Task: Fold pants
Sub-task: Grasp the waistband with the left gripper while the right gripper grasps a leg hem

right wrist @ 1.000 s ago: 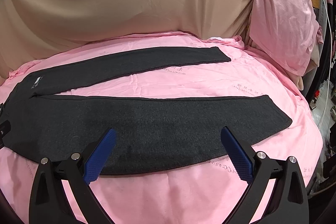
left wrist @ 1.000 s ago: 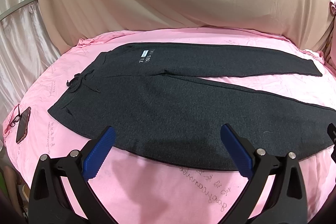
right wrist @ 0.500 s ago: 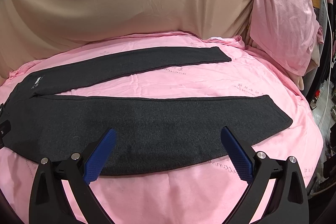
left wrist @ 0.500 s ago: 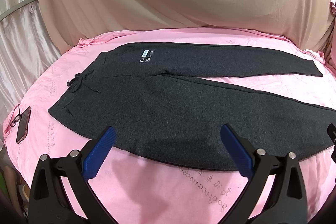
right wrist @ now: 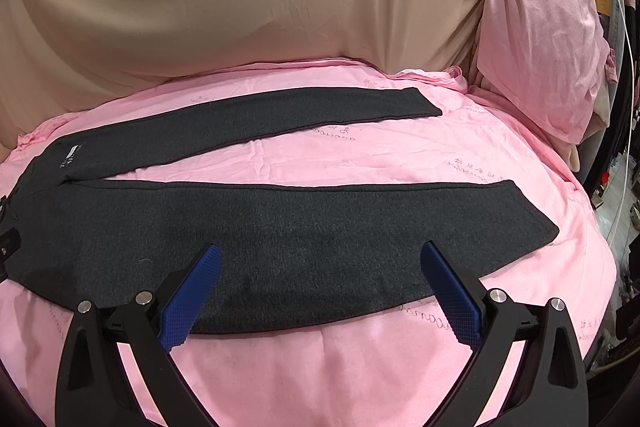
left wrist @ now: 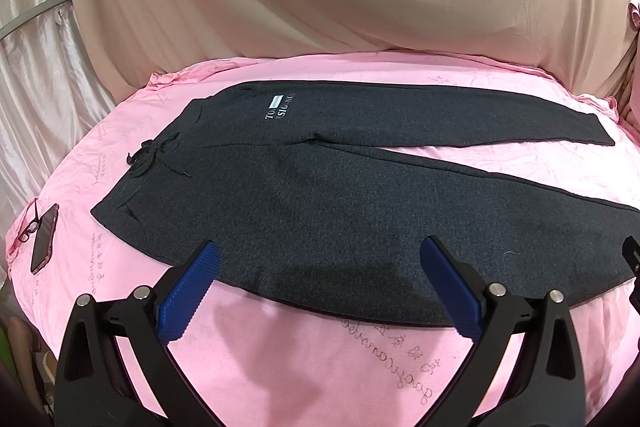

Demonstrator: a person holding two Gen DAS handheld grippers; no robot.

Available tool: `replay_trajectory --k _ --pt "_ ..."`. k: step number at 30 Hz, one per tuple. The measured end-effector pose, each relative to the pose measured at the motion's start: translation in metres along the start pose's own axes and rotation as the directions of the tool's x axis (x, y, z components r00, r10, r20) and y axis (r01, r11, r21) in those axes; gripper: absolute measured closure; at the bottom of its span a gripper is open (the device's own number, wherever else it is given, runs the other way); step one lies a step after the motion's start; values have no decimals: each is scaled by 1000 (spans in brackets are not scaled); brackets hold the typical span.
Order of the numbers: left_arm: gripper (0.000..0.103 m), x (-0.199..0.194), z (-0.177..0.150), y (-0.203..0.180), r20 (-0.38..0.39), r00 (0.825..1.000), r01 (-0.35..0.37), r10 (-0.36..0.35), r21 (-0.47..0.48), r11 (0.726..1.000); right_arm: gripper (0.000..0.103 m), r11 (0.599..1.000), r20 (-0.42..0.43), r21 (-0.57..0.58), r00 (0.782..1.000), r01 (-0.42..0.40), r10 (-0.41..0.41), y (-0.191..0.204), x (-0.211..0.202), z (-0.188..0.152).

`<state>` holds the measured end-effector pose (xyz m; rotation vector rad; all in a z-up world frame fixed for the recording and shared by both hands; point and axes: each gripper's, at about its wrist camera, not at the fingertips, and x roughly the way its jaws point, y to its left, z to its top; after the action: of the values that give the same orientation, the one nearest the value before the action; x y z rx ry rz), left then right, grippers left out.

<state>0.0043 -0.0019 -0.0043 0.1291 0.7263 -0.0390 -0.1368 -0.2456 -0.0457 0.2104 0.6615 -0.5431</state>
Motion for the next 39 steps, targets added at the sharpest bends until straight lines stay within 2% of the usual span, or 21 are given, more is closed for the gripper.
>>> replay_trajectory --k 10,13,18,21,24,27,31,33,36,39 --pt "5 4 1 2 -7 1000 2 -2 4 1000 5 1000 -6 0 1000 -3 3 1 6 0" --pt "5 10 3 4 -19 1000 15 -15 1 1000 5 1000 -23 1 999 -26 26 -5 16 3" --pt "5 31 24 29 -40 997 63 -65 -60 996 5 996 -72 45 994 -77 80 -50 54 25" --pt "5 52 51 58 -19 999 39 -41 -93 995 5 996 -62 52 995 -73 76 -86 84 55" --pt "5 82 86 92 1 1000 0 0 -120 993 5 995 -55 57 995 -84 87 -125 129 95" --pt "5 128 127 129 -35 999 -11 5 -164 986 5 989 -48 88 991 -122 127 -155 177 135" --pt "5 190 175 161 -75 997 -38 26 -162 986 6 985 -75 99 986 -142 150 -183 245 182" --pt "5 214 191 171 -89 995 -55 41 -166 985 6 986 -84 101 986 -133 142 -191 269 197" --pt "5 255 211 186 -123 992 -38 18 -168 985 6 981 -120 117 979 -153 167 -201 305 213" --pt "5 298 222 205 -193 981 -25 -16 -205 978 7 981 -159 115 972 -154 172 -202 335 221"
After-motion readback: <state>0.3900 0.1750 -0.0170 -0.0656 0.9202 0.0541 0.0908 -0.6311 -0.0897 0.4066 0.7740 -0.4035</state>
